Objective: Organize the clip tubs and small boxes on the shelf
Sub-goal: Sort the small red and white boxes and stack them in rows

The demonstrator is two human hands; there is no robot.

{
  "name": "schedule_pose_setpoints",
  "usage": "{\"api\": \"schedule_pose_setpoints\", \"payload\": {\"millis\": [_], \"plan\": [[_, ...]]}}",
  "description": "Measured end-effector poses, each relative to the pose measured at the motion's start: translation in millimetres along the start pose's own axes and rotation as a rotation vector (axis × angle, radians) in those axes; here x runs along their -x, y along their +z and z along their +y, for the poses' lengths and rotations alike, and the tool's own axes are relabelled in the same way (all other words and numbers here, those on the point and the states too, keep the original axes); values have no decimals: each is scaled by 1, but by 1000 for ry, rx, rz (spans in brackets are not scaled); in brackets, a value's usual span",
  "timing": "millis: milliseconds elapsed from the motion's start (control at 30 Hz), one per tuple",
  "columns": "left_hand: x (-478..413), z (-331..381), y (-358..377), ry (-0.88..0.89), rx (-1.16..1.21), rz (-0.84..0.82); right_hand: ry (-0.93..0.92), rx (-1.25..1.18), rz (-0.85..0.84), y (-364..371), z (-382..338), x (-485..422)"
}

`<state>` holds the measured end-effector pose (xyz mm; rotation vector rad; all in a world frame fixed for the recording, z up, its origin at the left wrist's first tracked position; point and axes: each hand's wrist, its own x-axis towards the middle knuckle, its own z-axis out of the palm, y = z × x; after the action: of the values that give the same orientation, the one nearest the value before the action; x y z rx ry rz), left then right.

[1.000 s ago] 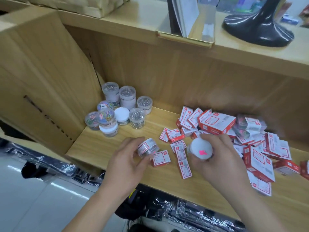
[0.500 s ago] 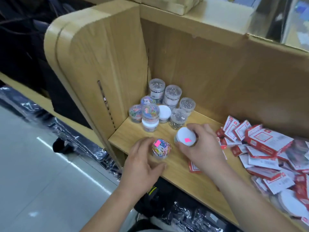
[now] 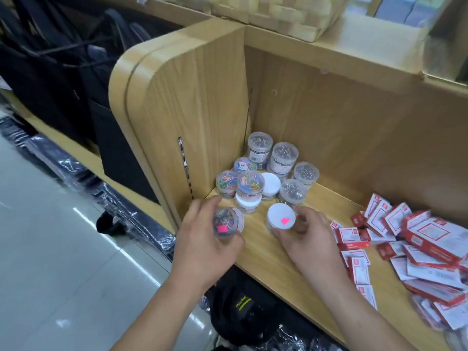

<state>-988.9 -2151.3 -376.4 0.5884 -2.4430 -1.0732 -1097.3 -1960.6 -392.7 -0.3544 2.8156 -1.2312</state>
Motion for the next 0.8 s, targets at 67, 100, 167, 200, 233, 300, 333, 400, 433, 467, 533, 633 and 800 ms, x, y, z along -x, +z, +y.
{"api": "schedule_pose_setpoints", "payload": {"millis": [67, 100, 167, 200, 233, 300, 333, 400, 433, 467, 533, 633, 800], "plan": [[-8, -6, -3, 51, -102, -20, 73, 15, -10, 0, -2, 2], [-11, -8, -2, 77, -149, -39, 92, 32, -19, 1, -5, 3], [-14, -14, 4, 103, -181, -51, 90, 75, -16, 5, -11, 4], [-15, -17, 6, 110, -154, -41, 81, 84, -6, 8, -14, 3], [-16, -20, 8, 120, -122, -29, 80, 81, 2, 9, -18, 3], [-14, -26, 8, 161, -105, -7, 97, 41, 0, 8, -23, 3], [-10, -28, 8, 189, -115, 12, 107, 17, -10, 6, -23, 4], [1, -24, 8, 255, -139, 65, 125, -13, -39, -2, -23, 7], [9, -19, 9, 285, -131, 77, 111, -23, -50, -8, -22, 9], [16, -12, 12, 310, -95, 65, 84, -32, -60, -15, -22, 11], [28, 4, 22, 338, 5, -23, 51, -43, -90, -32, -24, 18], [42, 24, 46, 378, 79, -212, 64, -49, -83, -59, -18, 31], [61, 61, 89, 498, -18, -455, 82, 150, 209, -105, 25, 65]]}}
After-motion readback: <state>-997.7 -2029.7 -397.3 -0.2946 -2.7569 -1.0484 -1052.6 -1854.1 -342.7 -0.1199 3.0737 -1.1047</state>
